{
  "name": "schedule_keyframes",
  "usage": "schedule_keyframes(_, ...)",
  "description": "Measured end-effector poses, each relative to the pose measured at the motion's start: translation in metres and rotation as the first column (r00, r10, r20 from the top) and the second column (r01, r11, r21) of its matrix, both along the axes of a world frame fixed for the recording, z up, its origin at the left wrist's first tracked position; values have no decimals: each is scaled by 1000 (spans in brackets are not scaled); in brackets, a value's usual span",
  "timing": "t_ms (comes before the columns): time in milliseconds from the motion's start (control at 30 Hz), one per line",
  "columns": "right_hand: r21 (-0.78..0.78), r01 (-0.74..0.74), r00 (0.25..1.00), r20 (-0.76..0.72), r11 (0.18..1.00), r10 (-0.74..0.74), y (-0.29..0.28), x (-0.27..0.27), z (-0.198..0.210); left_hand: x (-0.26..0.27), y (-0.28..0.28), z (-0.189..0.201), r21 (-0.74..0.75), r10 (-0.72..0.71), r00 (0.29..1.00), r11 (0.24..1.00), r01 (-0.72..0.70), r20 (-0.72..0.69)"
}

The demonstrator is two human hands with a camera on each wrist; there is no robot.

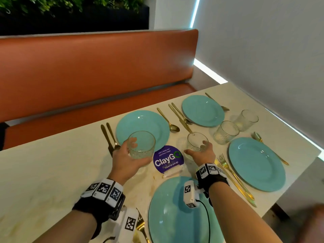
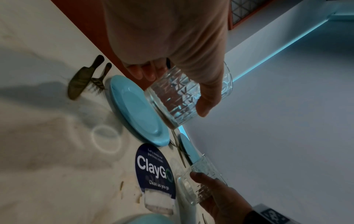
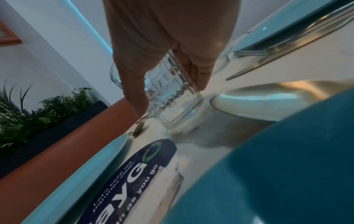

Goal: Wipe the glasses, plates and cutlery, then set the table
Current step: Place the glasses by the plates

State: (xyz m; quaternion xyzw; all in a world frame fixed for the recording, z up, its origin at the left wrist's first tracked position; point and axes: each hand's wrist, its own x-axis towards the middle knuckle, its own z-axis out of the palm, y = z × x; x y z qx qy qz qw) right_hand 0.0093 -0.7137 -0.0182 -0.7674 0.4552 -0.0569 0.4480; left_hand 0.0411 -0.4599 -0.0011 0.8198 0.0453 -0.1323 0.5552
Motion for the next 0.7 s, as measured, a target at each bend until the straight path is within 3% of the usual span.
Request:
schedule_keyframes(367, 58, -35, 996, -77, 998, 40, -11, -9, 10, -18, -14, -3, -51, -98, 993, 994, 95, -59)
schedule_keyframes(700, -40, -85, 996, 15, 996, 86, 2, -16, 30, -37, 3, -20, 58, -157, 979, 985, 165, -131)
